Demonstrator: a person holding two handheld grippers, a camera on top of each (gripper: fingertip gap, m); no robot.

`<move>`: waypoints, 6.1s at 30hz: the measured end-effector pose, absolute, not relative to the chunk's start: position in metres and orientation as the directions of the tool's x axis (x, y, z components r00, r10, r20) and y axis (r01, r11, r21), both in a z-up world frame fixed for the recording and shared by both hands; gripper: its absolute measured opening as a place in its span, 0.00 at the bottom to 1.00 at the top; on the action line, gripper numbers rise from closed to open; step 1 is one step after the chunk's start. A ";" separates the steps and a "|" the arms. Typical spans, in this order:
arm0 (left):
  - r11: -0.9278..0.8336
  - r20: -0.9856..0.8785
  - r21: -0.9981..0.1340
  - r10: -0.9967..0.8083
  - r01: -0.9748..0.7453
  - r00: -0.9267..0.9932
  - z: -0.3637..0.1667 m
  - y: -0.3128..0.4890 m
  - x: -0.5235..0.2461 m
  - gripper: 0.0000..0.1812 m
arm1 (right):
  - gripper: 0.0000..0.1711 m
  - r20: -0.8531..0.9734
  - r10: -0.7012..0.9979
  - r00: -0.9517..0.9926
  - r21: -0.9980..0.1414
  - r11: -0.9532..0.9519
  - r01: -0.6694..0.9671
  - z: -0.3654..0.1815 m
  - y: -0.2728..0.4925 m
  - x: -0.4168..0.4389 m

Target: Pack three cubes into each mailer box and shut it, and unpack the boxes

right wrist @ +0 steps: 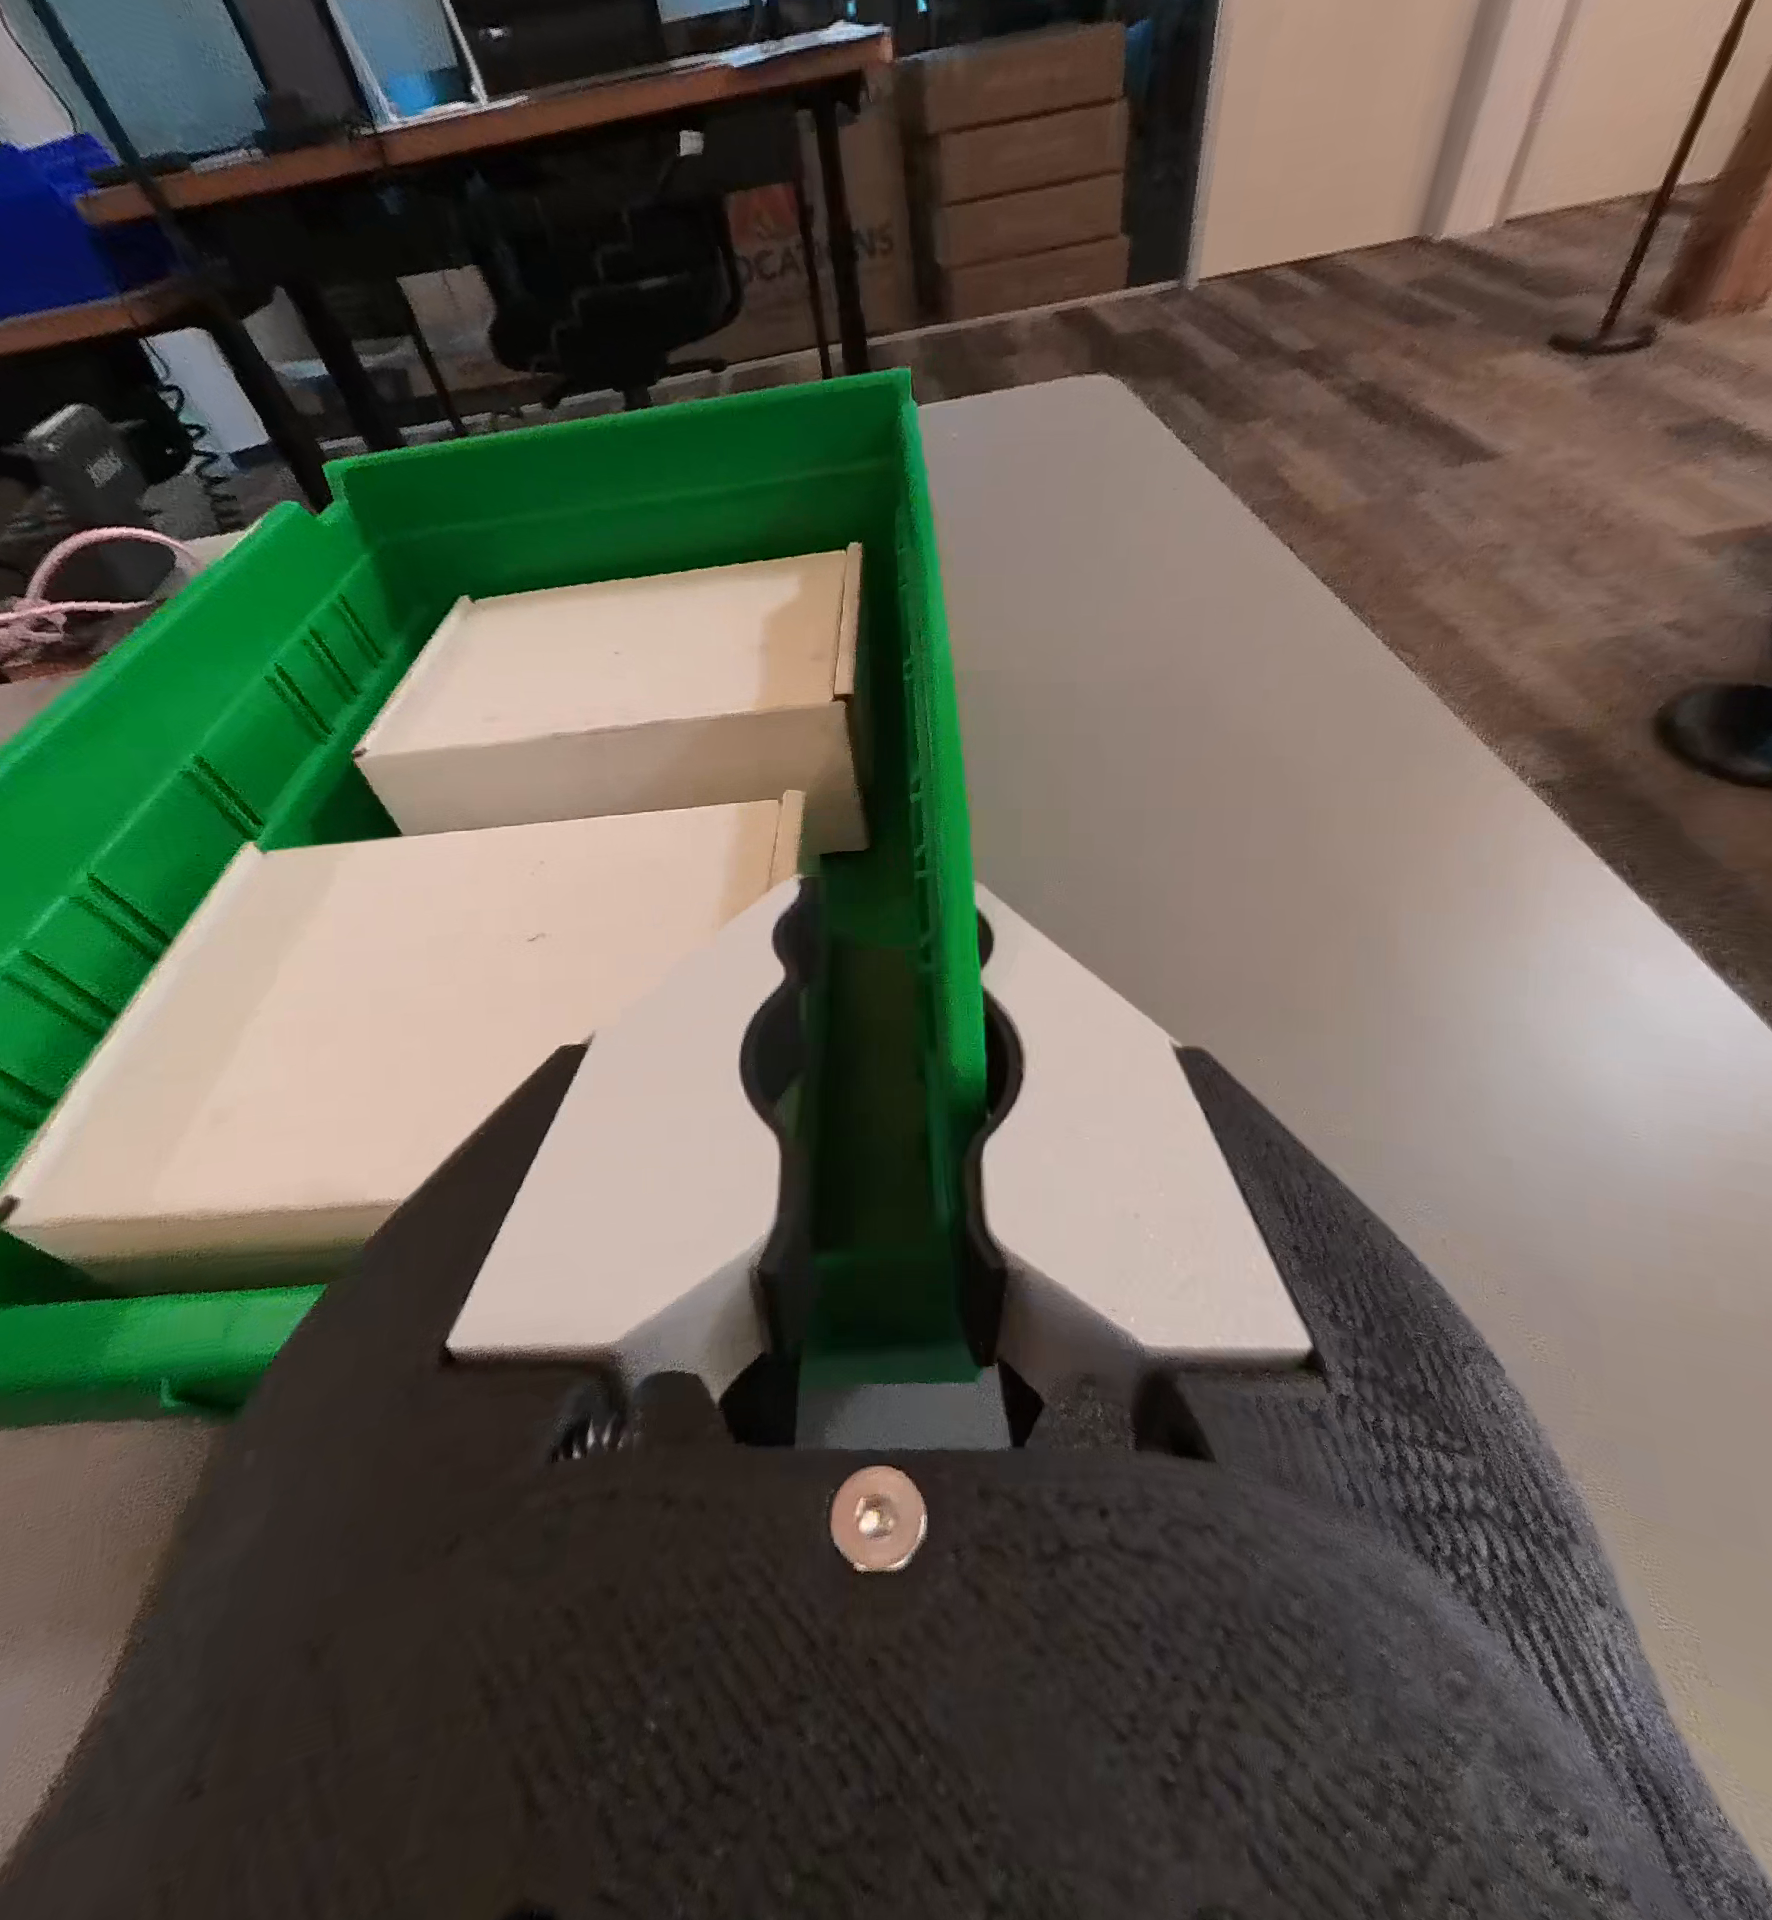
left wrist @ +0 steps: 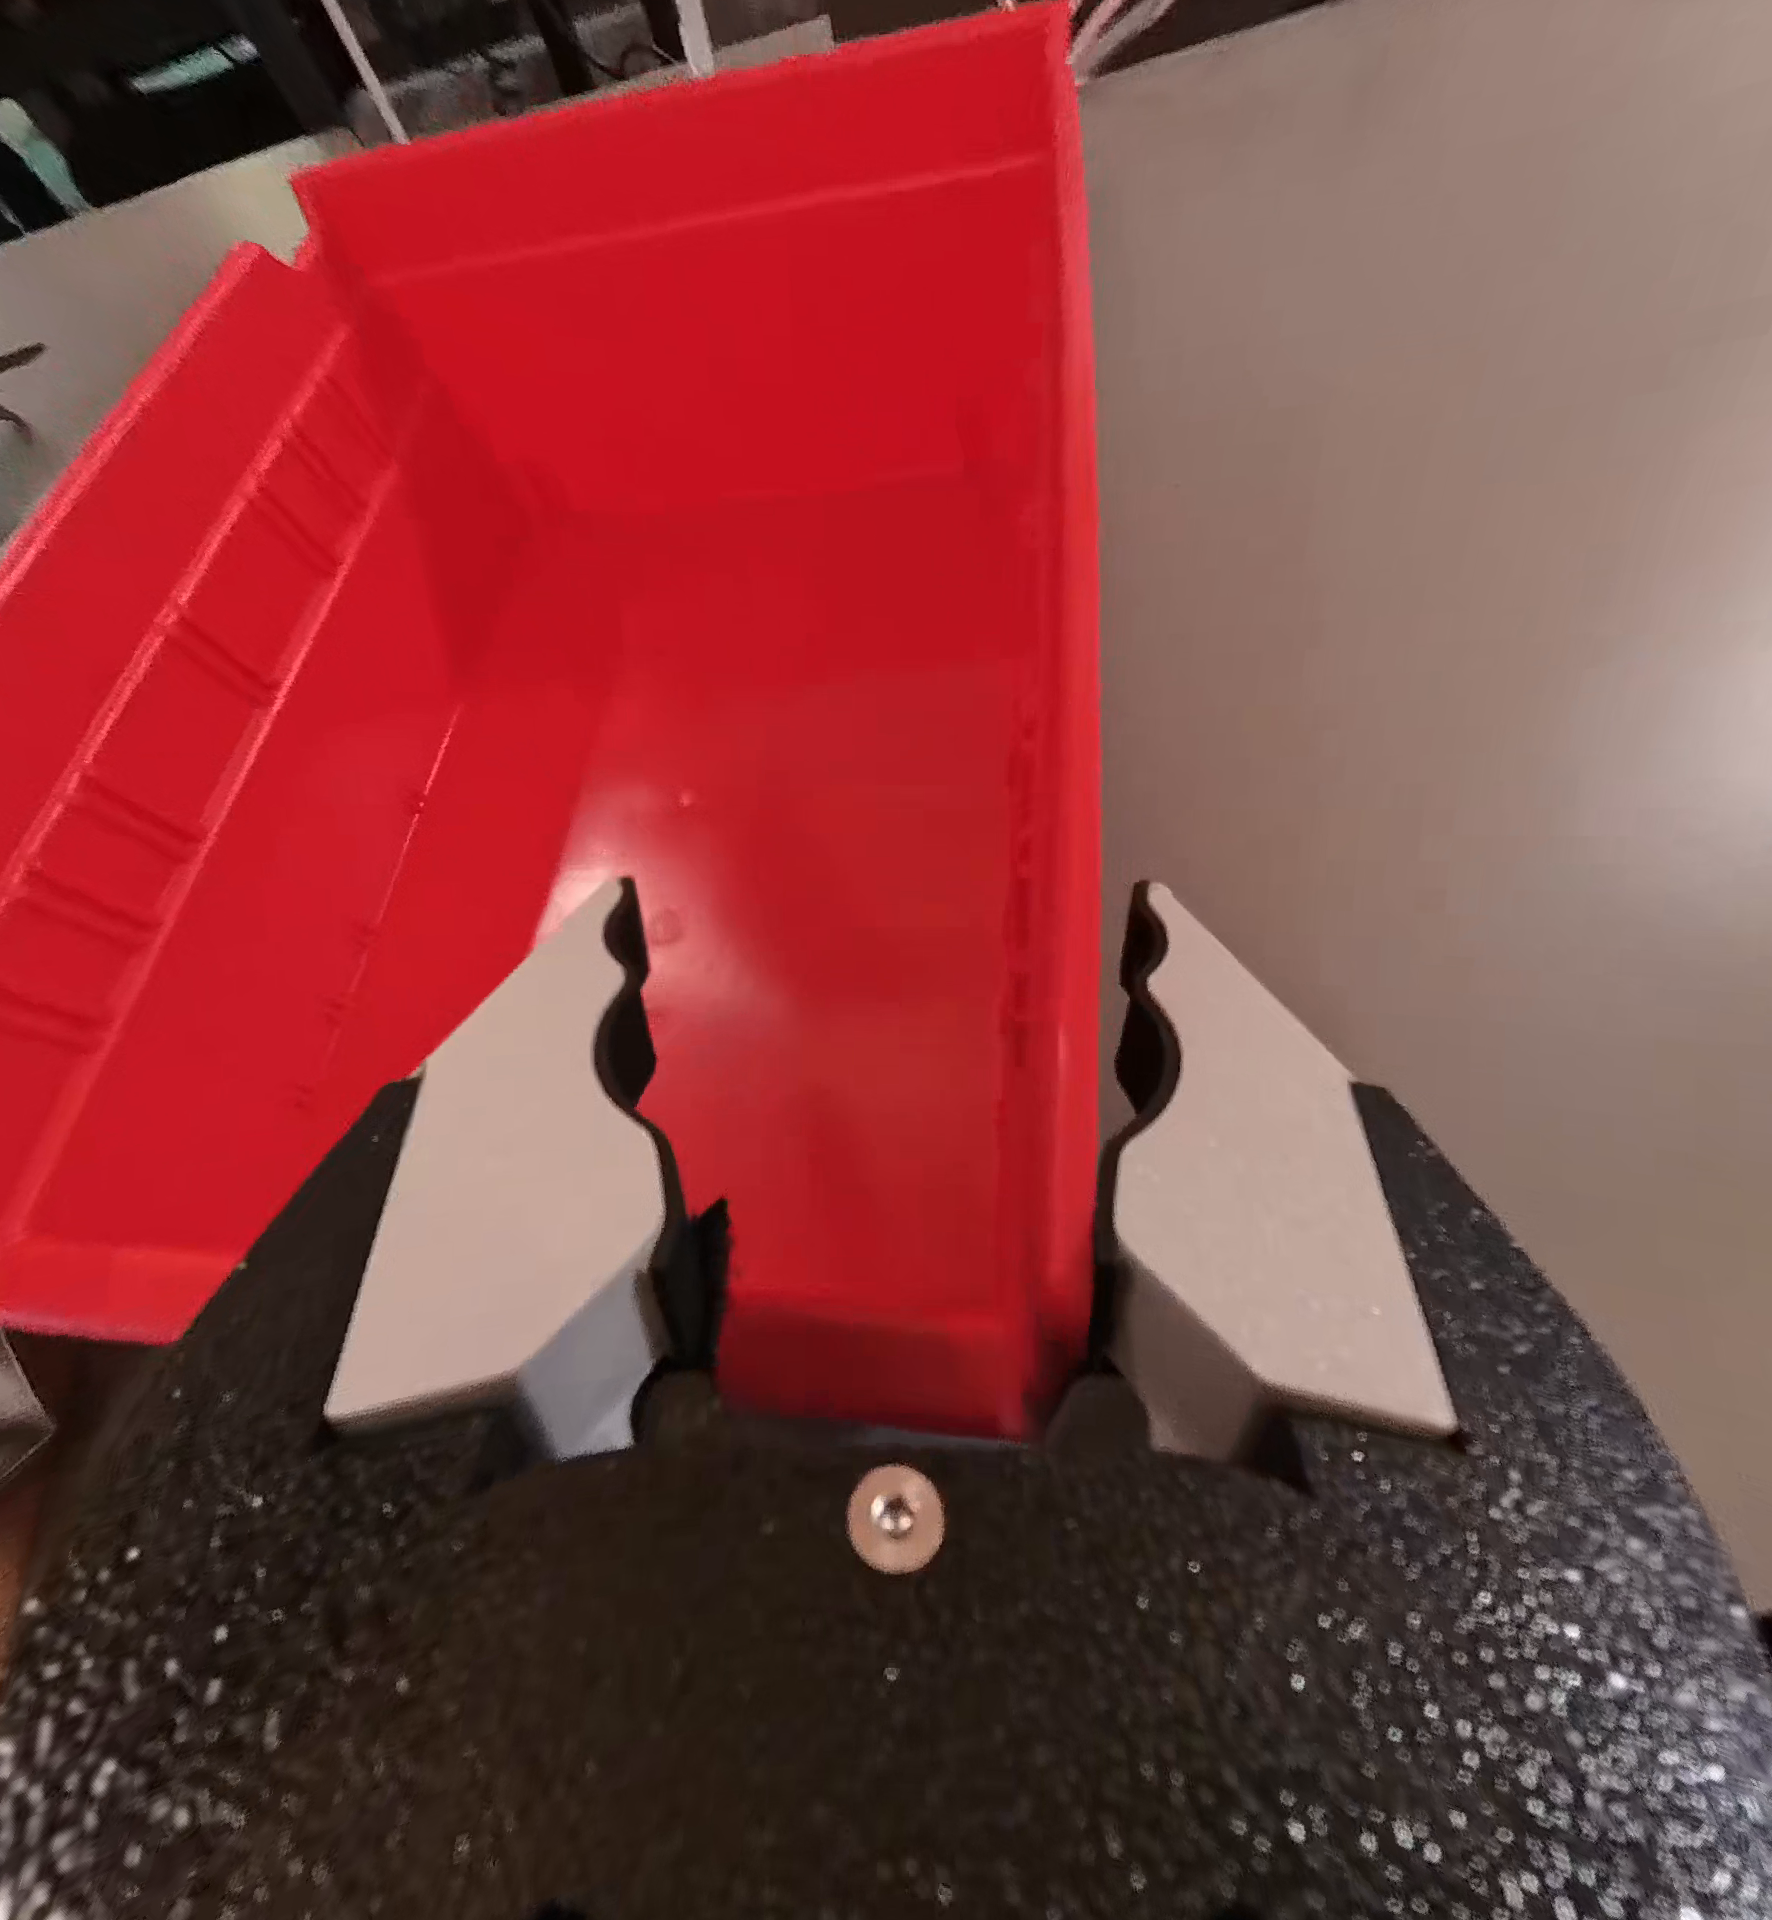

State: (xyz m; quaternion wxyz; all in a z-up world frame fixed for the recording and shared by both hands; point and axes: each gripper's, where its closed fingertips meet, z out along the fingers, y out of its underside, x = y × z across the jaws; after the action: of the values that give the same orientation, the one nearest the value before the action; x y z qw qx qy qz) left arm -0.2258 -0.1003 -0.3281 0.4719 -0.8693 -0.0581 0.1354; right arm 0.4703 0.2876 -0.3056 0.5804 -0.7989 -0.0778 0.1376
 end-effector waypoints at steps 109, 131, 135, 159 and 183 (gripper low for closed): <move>0.069 -0.281 -0.958 -0.021 -0.279 0.960 -0.220 -0.013 -0.026 0.69 | 0.93 -0.015 0.175 0.984 -0.992 0.124 -0.037 -0.257 0.128 0.328; -0.220 -0.047 -0.975 0.116 -0.020 0.992 -0.307 -0.002 -0.145 0.51 | 0.71 0.184 -0.081 0.980 -0.977 -0.127 0.173 -0.296 0.126 0.390; -0.239 -0.070 -0.970 0.119 -0.040 0.990 -0.310 0.001 -0.144 0.40 | 0.50 0.158 -0.078 0.984 -0.975 -0.168 0.144 -0.300 0.132 0.420; -0.331 -0.040 -0.941 0.298 0.064 0.954 -0.313 -0.045 -0.237 0.00 | 0.02 0.044 0.107 0.993 -0.971 -0.228 0.068 -0.310 0.170 0.439; -0.397 -0.100 -0.914 0.405 0.077 0.909 -0.317 -0.127 -0.306 0.02 | 0.27 0.208 0.101 0.973 -0.961 -0.161 0.223 -0.291 0.171 0.455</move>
State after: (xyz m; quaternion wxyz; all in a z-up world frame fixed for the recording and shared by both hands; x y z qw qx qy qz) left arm -0.3057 -0.1269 -0.3174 0.5289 -0.8214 -0.1467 0.1552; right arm 0.4553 0.1711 -0.2908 0.6388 -0.7605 -0.1065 -0.0476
